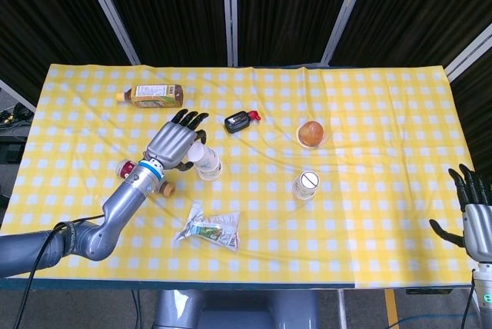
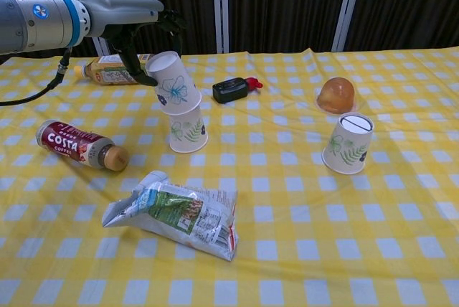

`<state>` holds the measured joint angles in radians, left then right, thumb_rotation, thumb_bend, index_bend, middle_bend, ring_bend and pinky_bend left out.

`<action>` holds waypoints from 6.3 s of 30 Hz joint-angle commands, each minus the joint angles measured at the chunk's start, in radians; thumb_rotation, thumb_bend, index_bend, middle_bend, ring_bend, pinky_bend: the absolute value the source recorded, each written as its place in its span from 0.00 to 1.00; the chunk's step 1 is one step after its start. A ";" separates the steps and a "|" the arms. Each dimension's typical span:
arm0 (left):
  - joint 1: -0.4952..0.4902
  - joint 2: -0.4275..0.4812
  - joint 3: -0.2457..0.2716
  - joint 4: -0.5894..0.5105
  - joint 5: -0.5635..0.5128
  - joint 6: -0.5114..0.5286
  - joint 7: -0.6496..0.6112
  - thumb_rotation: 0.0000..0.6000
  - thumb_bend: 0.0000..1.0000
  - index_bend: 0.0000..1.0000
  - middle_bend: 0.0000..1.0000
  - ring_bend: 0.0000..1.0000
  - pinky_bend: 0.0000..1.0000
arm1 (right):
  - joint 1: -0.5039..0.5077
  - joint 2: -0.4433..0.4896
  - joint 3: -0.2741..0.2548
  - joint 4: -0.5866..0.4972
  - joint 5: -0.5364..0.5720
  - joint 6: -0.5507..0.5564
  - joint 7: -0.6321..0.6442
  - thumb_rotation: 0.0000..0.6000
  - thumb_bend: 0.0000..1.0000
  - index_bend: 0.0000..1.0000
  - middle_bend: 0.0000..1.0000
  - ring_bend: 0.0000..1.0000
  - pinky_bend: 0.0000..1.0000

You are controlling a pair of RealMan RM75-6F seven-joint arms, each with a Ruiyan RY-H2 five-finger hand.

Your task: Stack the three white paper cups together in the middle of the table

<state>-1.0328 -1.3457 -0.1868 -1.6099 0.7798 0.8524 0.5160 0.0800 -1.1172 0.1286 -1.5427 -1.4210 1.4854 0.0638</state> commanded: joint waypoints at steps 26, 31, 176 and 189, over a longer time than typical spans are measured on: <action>0.363 0.080 0.227 -0.136 0.456 0.522 -0.121 1.00 0.25 0.00 0.00 0.00 0.00 | 0.030 -0.027 0.001 0.019 0.039 -0.074 -0.038 1.00 0.09 0.04 0.00 0.00 0.00; 0.508 0.098 0.287 -0.110 0.552 0.676 -0.174 1.00 0.22 0.00 0.00 0.00 0.00 | 0.069 -0.040 0.015 -0.007 0.035 -0.105 -0.080 1.00 0.09 0.08 0.00 0.00 0.00; 0.807 0.215 0.117 -0.023 0.663 0.534 -0.477 1.00 0.07 0.00 0.00 0.00 0.00 | 0.706 -0.468 0.048 -0.008 0.355 -0.237 -0.515 1.00 0.12 0.08 0.00 0.00 0.00; 0.825 0.152 0.132 0.048 0.666 0.552 -0.429 1.00 0.07 0.00 0.00 0.00 0.00 | 0.388 -0.311 -0.169 0.116 0.173 -0.039 -0.282 1.00 0.12 0.04 0.00 0.00 0.00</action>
<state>-0.2103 -1.1894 -0.0557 -1.5661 1.4460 1.4016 0.0833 0.4937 -1.4455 -0.0211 -1.4463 -1.2347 1.4329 -0.2391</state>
